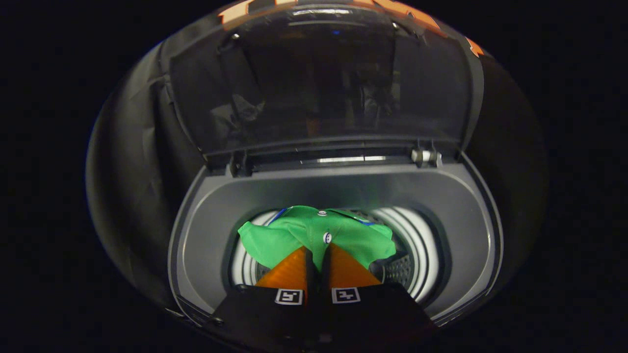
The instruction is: Put the clothes into the washing machine and then close the washing machine lid.
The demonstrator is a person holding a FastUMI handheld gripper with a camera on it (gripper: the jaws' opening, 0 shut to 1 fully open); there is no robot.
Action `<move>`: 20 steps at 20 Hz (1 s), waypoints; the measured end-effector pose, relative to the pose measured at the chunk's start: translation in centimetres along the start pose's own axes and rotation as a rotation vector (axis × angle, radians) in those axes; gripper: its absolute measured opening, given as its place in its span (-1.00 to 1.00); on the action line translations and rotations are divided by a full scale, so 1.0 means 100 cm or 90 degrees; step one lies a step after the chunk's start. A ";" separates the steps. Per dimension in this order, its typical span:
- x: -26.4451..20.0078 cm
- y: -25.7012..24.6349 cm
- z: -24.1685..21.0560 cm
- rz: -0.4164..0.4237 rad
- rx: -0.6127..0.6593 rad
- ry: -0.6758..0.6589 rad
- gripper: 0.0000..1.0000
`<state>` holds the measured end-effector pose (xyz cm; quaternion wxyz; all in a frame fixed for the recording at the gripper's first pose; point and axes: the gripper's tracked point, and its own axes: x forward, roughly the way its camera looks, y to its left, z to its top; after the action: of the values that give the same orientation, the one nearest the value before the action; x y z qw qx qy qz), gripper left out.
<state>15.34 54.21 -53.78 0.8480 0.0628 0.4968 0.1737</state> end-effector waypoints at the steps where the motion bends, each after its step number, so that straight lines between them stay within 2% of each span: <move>1: 0.003 -0.003 -0.006 -0.003 0.009 0.021 -0.84; 5: 0.009 -0.009 -0.023 -0.009 0.035 0.087 -0.84; 14: 0.012 -0.013 -0.026 -0.020 0.034 0.103 -0.80; 19: 0.006 -0.021 -0.038 -0.039 0.007 0.124 1.00; 20: 0.006 -0.022 -0.039 -0.044 0.003 0.121 1.00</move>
<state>12.78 52.14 -56.85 0.8023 0.0311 0.5774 0.1480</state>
